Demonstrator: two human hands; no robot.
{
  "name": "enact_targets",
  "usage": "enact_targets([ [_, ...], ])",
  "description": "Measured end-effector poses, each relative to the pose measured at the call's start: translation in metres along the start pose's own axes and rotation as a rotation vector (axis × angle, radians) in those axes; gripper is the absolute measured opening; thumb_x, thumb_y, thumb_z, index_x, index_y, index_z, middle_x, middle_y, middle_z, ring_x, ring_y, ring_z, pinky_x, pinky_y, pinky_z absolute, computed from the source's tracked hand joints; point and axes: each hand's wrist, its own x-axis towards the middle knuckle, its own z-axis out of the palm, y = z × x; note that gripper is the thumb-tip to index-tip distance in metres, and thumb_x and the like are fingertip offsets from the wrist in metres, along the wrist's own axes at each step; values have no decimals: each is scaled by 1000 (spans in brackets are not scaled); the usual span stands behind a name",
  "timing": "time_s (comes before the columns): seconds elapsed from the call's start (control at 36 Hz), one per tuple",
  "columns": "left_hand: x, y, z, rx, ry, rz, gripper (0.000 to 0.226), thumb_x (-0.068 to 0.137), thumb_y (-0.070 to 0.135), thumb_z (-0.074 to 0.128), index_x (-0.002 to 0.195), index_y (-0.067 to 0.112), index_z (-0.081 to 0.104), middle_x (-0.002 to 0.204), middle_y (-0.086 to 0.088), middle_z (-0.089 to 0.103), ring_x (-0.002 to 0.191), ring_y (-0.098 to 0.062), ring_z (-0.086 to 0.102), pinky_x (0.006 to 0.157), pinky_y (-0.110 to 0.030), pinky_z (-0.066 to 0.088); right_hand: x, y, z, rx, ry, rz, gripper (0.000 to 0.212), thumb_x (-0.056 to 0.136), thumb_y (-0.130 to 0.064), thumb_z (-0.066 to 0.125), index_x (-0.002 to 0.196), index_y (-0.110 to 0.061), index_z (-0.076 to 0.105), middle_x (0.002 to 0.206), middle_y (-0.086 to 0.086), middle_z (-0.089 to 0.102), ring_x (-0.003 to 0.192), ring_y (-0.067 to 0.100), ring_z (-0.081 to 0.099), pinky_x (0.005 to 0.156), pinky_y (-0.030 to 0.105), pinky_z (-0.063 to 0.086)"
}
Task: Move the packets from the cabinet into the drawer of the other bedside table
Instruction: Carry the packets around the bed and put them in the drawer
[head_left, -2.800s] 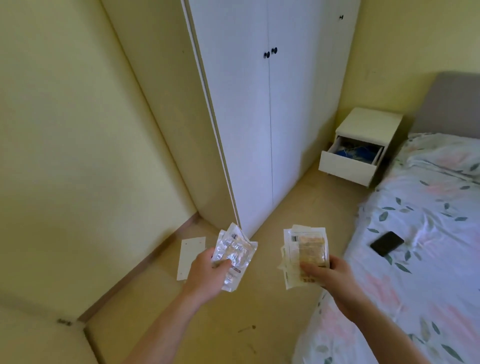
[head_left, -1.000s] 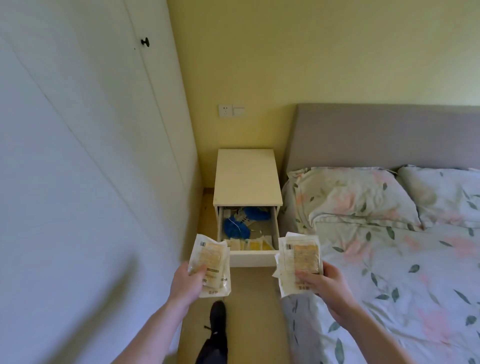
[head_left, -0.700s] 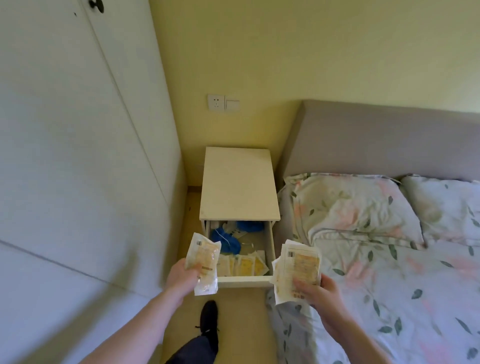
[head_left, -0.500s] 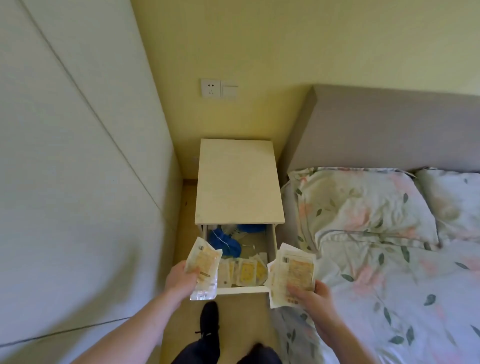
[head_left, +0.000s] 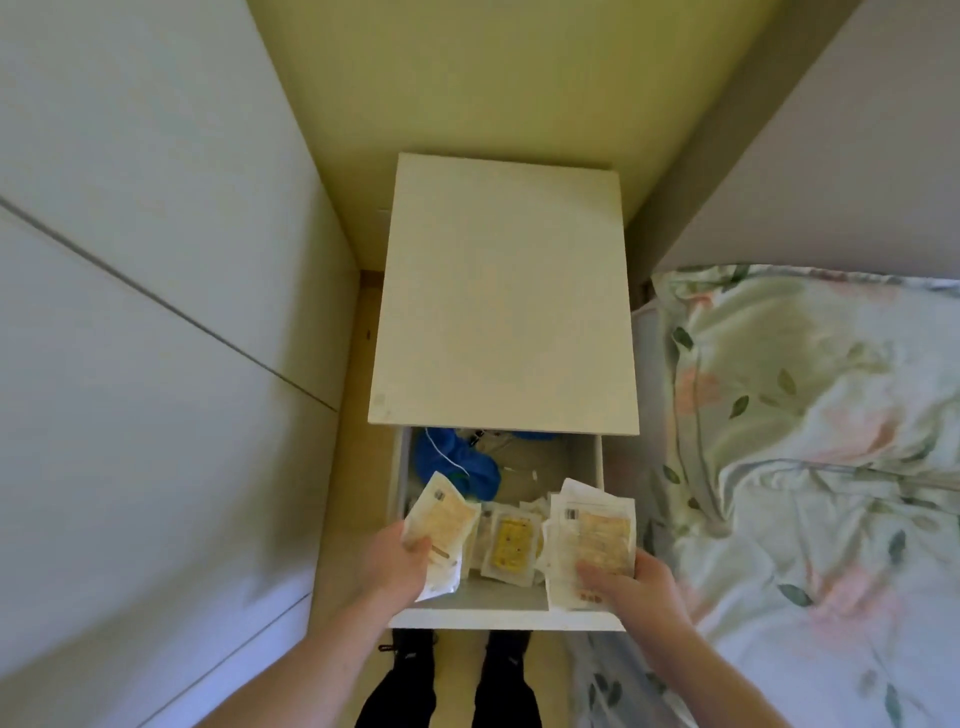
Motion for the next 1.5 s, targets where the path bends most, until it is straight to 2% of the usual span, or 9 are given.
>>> enact_targets([
  [0.08, 22, 2, 17, 52, -6, -6, 28, 103, 32, 52, 127, 21, 61, 121, -2, 68, 95, -18, 60, 70, -25, 48, 40, 13, 12, -47, -36, 39, 27, 85, -13, 80, 110, -18, 73, 95, -6, 79, 92, 17, 74, 80, 32, 58],
  [0.17, 38, 5, 31, 114, 0, 1, 28, 106, 27, 48, 129, 16, 59, 126, -6, 65, 108, -22, 62, 55, -13, 34, 73, 23, 26, -60, -70, 69, 28, 84, -14, 81, 110, -19, 71, 96, -5, 78, 91, 16, 74, 73, 29, 58],
  [0.28, 57, 0, 45, 192, 36, -11, 28, 104, 25, 50, 129, 17, 60, 125, -6, 67, 112, -25, 63, 74, -24, 44, 104, 35, 38, -110, -105, 88, 27, 86, -17, 80, 110, -23, 70, 98, -4, 77, 93, 16, 73, 74, 29, 56],
  [0.44, 75, -12, 58, 479, 41, 62, 11, 93, 32, 67, 99, 23, 68, 100, 4, 74, 88, -16, 71, 66, -24, 56, 131, 50, 45, -149, -144, 130, 31, 87, -18, 79, 116, -24, 68, 103, -3, 76, 99, 18, 72, 88, 37, 57],
  [0.69, 86, 5, 50, 909, -49, 162, 20, 97, 9, 58, 112, 9, 72, 111, -9, 73, 103, -25, 70, 84, -32, 55, 144, 64, 47, -181, -165, 147, 26, 86, -17, 80, 107, -26, 68, 98, -7, 75, 95, 14, 70, 81, 30, 55],
  [0.86, 83, 3, 40, 791, -19, 112, 16, 94, 20, 68, 109, 13, 70, 90, 2, 65, 81, -15, 63, 67, -26, 56, 149, 66, 50, -177, -232, 137, 23, 88, -16, 78, 106, -28, 67, 102, -7, 74, 97, 14, 70, 87, 33, 57],
  [1.03, 71, -3, 32, 708, -25, 81, 33, 98, 35, 62, 124, 15, 62, 117, -3, 67, 97, -20, 69, 65, -23, 58, 153, 67, 57, -235, -251, 136, 23, 90, -17, 76, 105, -29, 63, 99, -10, 69, 88, 8, 65, 71, 22, 52],
  [1.31, 50, -19, 30, 625, -23, 110, 41, 102, 43, 49, 122, 13, 68, 124, -5, 70, 92, -20, 70, 67, -31, 62, 143, 83, 55, -421, -139, 158, 43, 90, -23, 74, 130, -15, 61, 115, 3, 69, 98, 20, 65, 66, 25, 54],
  [1.5, 38, -26, 39, 422, -50, 11, 32, 102, 39, 51, 94, 13, 69, 101, -3, 73, 68, -19, 71, 64, -43, 62, 118, 82, 38, -374, -86, 85, 39, 93, -22, 71, 130, -17, 62, 108, -4, 68, 98, 17, 64, 70, 22, 50],
])
